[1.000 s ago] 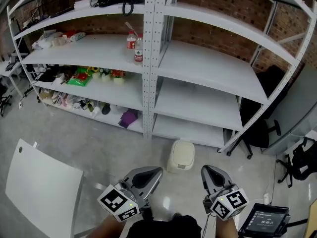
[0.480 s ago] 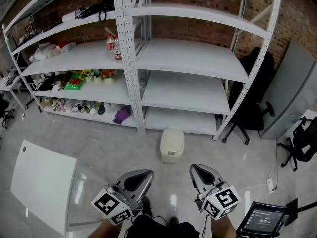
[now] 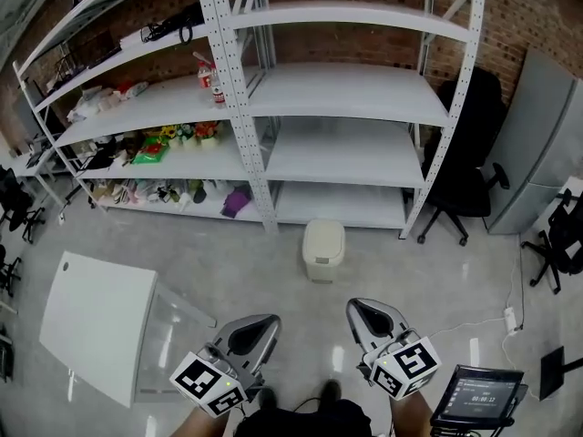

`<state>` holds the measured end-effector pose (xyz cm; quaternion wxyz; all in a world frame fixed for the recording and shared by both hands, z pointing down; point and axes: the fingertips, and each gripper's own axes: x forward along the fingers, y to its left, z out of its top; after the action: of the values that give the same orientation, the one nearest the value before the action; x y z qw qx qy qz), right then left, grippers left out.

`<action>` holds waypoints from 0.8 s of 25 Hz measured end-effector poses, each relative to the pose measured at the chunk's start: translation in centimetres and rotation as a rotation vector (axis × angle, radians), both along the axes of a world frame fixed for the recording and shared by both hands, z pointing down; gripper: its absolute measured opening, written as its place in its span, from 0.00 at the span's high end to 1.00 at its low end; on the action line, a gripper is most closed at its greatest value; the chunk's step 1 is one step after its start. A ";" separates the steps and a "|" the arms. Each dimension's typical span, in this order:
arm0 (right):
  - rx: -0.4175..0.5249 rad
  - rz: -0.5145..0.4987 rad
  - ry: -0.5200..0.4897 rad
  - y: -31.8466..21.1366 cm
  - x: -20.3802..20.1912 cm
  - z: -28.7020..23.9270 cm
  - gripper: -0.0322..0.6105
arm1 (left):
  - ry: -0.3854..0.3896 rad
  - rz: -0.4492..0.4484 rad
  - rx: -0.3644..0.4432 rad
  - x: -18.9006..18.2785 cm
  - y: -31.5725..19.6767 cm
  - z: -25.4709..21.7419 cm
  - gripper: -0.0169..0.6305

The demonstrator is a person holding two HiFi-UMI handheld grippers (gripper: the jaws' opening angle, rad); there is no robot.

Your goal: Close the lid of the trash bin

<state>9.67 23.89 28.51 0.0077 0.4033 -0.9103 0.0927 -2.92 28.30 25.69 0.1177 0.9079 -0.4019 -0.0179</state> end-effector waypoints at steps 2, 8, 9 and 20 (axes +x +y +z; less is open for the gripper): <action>0.009 0.004 0.003 1.6 -0.9 -0.5 0.94 | -0.004 0.007 0.008 -0.8 1.7 -0.2 0.99; 0.011 0.058 0.038 7.2 -4.9 -1.6 0.94 | 0.045 0.025 0.019 -5.7 7.5 -0.1 0.99; 0.001 0.073 0.036 8.4 -5.7 -1.6 0.94 | 0.047 0.029 0.016 -6.9 8.6 0.1 0.99; -0.050 0.199 0.073 20.9 -11.2 -1.3 0.94 | 0.089 0.098 0.015 -14.9 17.4 1.0 0.99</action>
<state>-1.48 44.75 27.25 0.0414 0.4944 -0.8624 0.1008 -17.79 45.66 26.69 0.1292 0.9256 -0.3513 -0.0556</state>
